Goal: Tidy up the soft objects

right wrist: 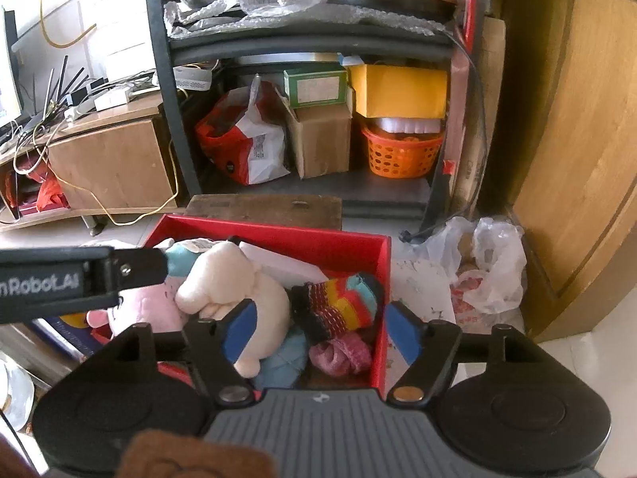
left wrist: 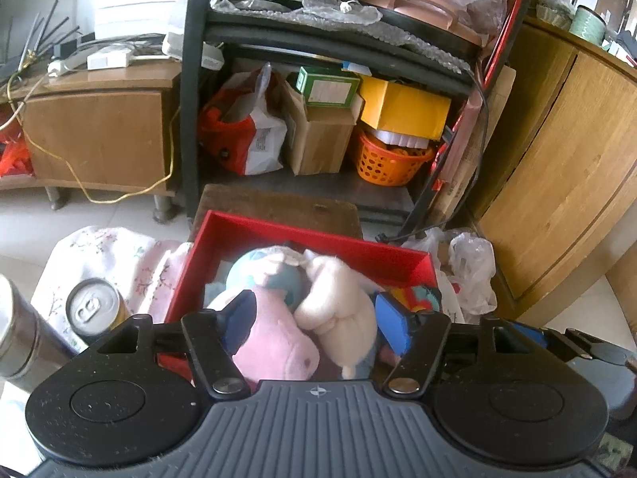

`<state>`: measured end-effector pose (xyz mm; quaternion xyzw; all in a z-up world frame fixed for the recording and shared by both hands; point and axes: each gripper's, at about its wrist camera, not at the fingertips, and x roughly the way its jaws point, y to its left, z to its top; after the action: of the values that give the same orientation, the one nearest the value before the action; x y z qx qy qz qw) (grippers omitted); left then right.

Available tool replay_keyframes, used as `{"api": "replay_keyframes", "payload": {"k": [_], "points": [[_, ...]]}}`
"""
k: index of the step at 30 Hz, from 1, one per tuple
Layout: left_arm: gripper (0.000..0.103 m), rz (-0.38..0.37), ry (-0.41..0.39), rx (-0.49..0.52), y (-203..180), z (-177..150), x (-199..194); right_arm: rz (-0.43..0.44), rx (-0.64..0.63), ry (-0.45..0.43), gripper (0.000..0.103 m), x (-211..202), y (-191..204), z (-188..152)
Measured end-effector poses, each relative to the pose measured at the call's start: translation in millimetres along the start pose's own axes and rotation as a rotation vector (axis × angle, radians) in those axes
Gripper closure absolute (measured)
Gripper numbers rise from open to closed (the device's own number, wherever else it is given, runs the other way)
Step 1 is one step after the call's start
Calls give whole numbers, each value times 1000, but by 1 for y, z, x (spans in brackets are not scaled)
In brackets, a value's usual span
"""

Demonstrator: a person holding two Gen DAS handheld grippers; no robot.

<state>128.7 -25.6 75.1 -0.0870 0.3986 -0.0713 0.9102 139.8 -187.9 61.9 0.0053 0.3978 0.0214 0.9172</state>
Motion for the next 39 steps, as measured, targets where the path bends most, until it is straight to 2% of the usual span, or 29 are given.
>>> {"api": "replay_keyframes", "payload": {"k": [8,13,24,39], "points": [[35,17,10,13,2,-13,-11,5,0,39,59,-6,-3,-16],[35,34,23,27,3,-22,-14,51,50,69,59,-8,-8,-24],[34,75,53,58,6,-45,-18,18,59,69,58,-18,-14,-38],[33,83,83,83,3,-70,-25,3,57,76,58,-35,-18,-59]]}}
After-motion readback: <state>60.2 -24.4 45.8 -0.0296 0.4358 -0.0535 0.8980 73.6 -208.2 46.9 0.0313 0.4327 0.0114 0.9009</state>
